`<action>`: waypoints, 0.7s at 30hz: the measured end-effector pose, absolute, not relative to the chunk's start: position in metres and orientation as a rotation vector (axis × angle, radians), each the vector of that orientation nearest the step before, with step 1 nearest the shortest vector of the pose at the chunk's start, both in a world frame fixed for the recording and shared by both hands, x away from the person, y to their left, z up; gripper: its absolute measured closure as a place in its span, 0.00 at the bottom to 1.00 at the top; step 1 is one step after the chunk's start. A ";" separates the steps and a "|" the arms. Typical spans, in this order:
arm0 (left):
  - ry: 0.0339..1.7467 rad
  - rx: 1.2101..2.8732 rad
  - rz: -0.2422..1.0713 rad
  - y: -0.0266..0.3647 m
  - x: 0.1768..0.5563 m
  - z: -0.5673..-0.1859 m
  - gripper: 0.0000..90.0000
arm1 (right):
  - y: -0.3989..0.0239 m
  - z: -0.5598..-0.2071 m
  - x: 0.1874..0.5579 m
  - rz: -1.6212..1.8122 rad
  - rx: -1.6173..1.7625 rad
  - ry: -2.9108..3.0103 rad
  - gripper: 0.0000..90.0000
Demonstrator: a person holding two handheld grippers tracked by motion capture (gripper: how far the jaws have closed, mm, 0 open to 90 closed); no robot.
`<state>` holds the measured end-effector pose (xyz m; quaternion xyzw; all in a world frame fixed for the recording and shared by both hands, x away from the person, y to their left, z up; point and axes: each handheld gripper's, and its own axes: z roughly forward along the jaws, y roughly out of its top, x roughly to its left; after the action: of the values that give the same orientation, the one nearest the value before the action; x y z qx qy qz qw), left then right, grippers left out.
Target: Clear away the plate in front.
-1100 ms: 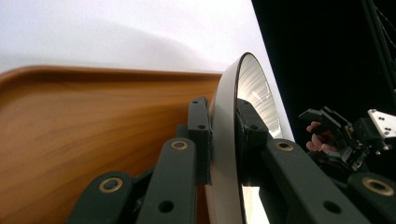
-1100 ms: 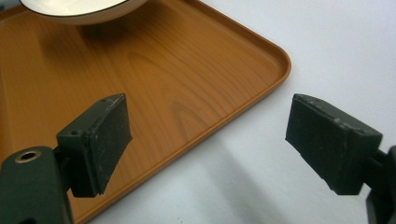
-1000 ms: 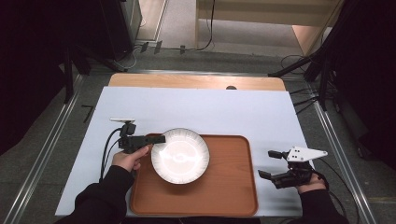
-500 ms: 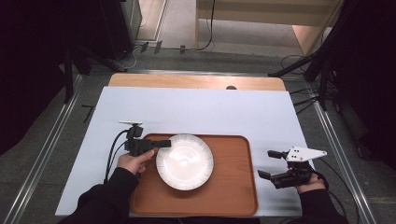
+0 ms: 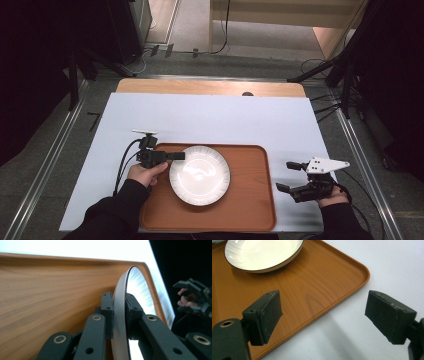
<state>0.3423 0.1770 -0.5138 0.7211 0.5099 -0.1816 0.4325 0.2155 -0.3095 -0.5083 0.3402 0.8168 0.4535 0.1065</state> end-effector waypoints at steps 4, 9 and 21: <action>1.253 1.831 -0.434 0.175 0.342 -0.512 0.91 | -0.309 -0.508 0.216 1.329 0.995 2.411 0.16; 1.257 1.852 -0.423 0.174 0.342 -0.513 0.91 | -0.309 -0.508 0.216 1.330 0.997 2.410 0.16; 1.239 1.890 -0.410 0.174 0.343 -0.513 0.88 | -0.309 -0.508 0.216 1.327 0.996 2.420 0.16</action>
<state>0.3429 0.1742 -0.5126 0.7506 0.4920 -0.1628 0.4098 0.2157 -0.3086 -0.5085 0.3378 0.8204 0.4497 0.1034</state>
